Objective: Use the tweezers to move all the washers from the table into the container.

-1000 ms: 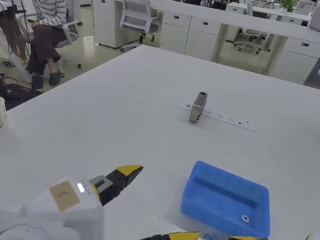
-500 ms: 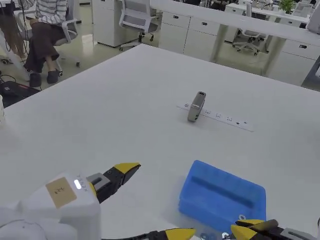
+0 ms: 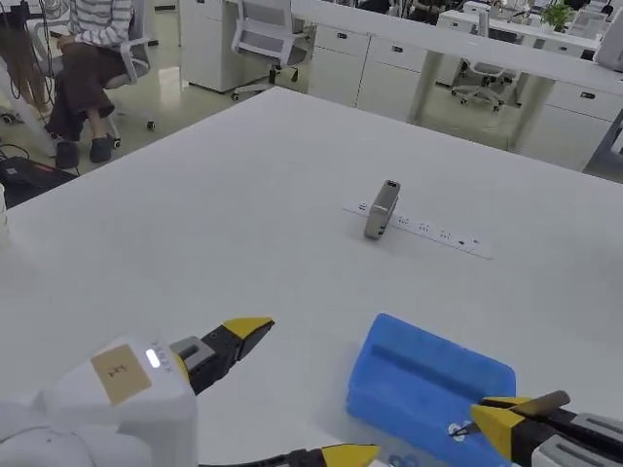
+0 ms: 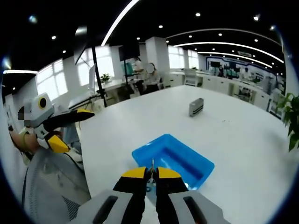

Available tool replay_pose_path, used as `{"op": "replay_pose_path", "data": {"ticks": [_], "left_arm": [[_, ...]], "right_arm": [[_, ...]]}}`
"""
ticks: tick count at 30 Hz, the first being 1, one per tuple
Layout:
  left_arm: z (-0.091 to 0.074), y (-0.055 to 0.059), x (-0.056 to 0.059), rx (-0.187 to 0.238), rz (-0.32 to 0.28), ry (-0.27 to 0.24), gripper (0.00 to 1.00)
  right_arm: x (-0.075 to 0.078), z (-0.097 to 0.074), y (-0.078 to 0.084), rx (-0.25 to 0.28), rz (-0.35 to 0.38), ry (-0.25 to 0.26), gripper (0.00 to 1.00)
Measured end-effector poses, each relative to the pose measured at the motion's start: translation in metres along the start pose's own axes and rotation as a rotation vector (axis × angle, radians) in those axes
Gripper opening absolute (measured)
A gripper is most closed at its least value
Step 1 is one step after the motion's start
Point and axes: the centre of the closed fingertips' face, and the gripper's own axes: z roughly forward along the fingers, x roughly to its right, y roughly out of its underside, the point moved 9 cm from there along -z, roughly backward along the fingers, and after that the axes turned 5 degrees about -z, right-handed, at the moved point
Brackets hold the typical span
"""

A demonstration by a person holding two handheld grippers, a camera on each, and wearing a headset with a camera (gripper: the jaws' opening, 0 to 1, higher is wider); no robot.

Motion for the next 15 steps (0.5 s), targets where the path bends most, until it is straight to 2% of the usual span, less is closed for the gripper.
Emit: {"op": "replay_pose_path", "data": {"ticks": [7, 15], "left_arm": [[0.0, 0.0, 0.0, -0.002, 0.003, 0.002, 0.76], [0.0, 0.001, -0.001, -0.009, 0.004, -0.001, 0.76]], "right_arm": [[0.014, 0.004, -0.006, -0.032, -0.009, 0.023, 0.03], [0.027, 0.016, -0.002, -0.09, 0.018, 0.004, 0.03]]}}
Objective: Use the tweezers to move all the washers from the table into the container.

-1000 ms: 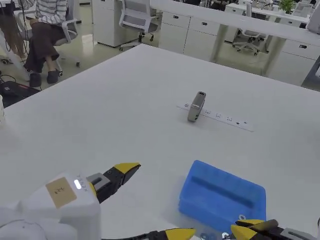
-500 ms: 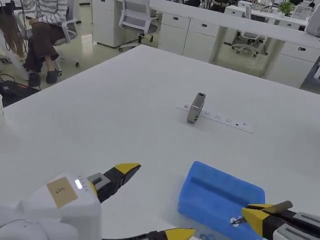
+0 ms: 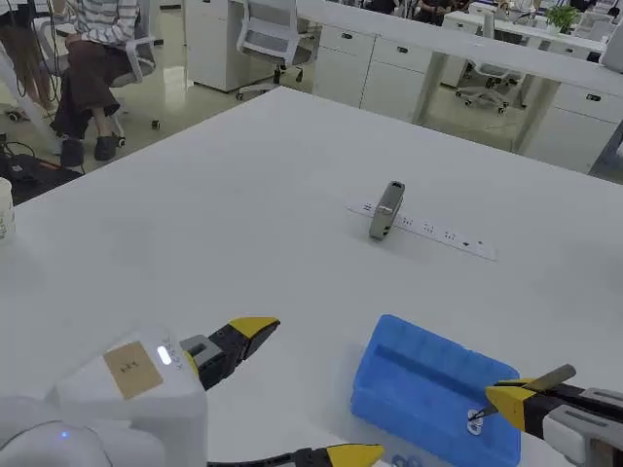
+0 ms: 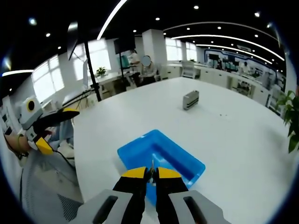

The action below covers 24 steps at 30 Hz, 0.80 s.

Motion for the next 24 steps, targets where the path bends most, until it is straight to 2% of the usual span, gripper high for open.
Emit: {"op": "replay_pose_path", "data": {"ticks": [13, 24], "left_arm": [[0.001, 0.001, 0.0, -0.012, -0.001, 0.004, 0.76], [0.002, 0.003, -0.001, -0.029, 0.003, 0.003, 0.75]], "right_arm": [[0.017, 0.03, 0.009, -0.108, -0.034, -0.038, 0.03], [0.026, 0.046, 0.013, -0.136, -0.016, -0.044, 0.03]]}}
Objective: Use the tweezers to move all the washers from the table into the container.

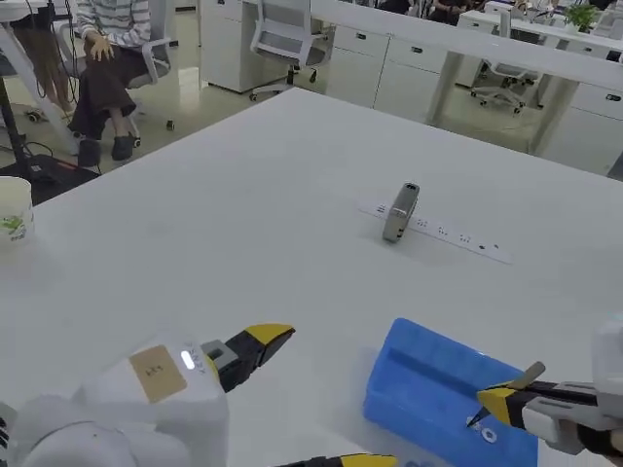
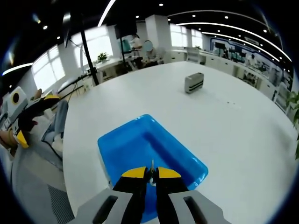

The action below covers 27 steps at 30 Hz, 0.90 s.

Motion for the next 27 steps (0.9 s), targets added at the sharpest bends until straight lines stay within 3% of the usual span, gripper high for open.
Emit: {"op": "replay_pose_path", "data": {"ticks": [27], "left_arm": [[-0.0001, 0.0009, -0.0008, -0.006, -0.001, -0.01, 0.74]], "right_arm": [[0.0011, 0.0063, -0.0014, -0.029, -0.033, -0.001, 0.03]]}}
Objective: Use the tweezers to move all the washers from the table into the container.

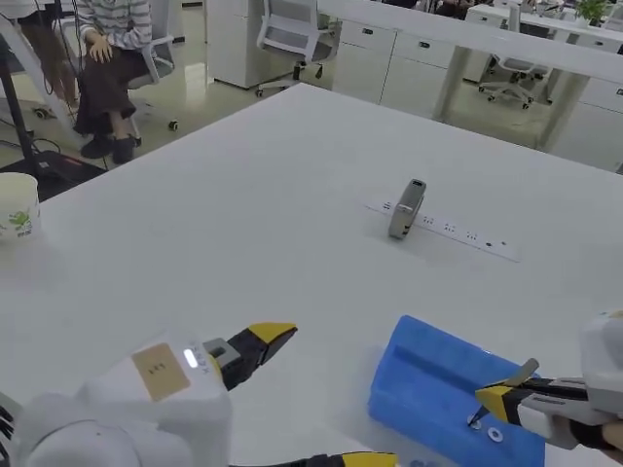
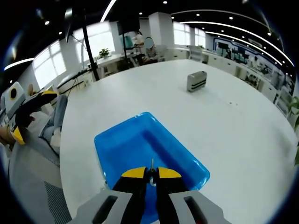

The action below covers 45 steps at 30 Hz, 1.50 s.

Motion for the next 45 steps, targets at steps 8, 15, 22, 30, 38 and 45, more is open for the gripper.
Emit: {"op": "replay_pose_path", "data": {"ticks": [8, 15, 22, 30, 38, 45], "left_arm": [[0.0, 0.0, 0.0, 0.001, 0.001, 0.0, 0.74], [0.0, 0.0, -0.001, 0.002, 0.001, -0.005, 0.74], [-0.001, 0.0, 0.0, 0.002, 0.003, -0.002, 0.74], [0.0, 0.0, 0.0, -0.002, 0.005, 0.002, 0.74], [0.0, 0.0, 0.0, -0.005, 0.007, 0.004, 0.74], [0.0, 0.001, 0.0, -0.009, 0.008, 0.006, 0.73]], "right_arm": [[0.0, -0.001, 0.0, 0.001, 0.009, 0.002, 0.03], [-0.006, -0.011, -0.004, 0.024, 0.002, 0.005, 0.03], [-0.013, -0.024, -0.008, 0.063, 0.002, 0.012, 0.03], [-0.023, -0.043, -0.016, 0.126, 0.021, 0.014, 0.03], [-0.034, -0.051, -0.019, 0.155, 0.022, -0.005, 0.03], [-0.045, -0.05, -0.019, 0.14, -0.007, -0.043, 0.03]]}}
